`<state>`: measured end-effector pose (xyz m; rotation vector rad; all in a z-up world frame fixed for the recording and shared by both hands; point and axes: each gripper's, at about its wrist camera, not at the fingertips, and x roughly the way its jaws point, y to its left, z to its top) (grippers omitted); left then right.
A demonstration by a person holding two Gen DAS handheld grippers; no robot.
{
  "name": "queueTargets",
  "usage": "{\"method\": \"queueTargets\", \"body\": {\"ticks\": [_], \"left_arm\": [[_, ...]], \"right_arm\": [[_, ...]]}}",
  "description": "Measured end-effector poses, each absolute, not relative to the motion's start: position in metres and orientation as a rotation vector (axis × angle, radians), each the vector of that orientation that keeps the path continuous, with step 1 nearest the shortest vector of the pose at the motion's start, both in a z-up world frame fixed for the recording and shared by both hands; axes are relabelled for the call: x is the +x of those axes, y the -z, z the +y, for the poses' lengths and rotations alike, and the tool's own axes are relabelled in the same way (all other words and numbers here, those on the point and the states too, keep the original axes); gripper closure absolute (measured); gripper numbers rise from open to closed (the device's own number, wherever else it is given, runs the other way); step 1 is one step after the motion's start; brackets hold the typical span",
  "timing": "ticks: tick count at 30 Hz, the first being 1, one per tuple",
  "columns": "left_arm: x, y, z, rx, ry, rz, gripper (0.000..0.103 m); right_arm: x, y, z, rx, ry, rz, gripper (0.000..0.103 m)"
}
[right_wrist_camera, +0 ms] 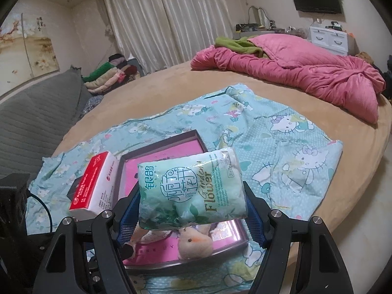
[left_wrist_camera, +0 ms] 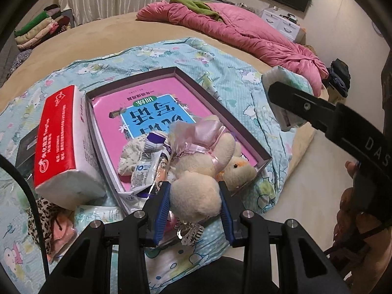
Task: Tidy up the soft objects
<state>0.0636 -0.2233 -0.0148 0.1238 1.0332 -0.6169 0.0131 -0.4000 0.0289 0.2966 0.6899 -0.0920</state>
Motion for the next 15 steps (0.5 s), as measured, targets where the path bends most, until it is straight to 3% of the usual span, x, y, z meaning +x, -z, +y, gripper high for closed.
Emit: {"method": "queueTargets", "body": {"ticks": [15], "left_arm": [[0.066, 0.041, -0.237, 0.195, 0.633, 1.062, 0.065]], "right_arm": [[0.023, 0.000, -0.412, 0.313, 0.139, 0.753, 0.027]]}}
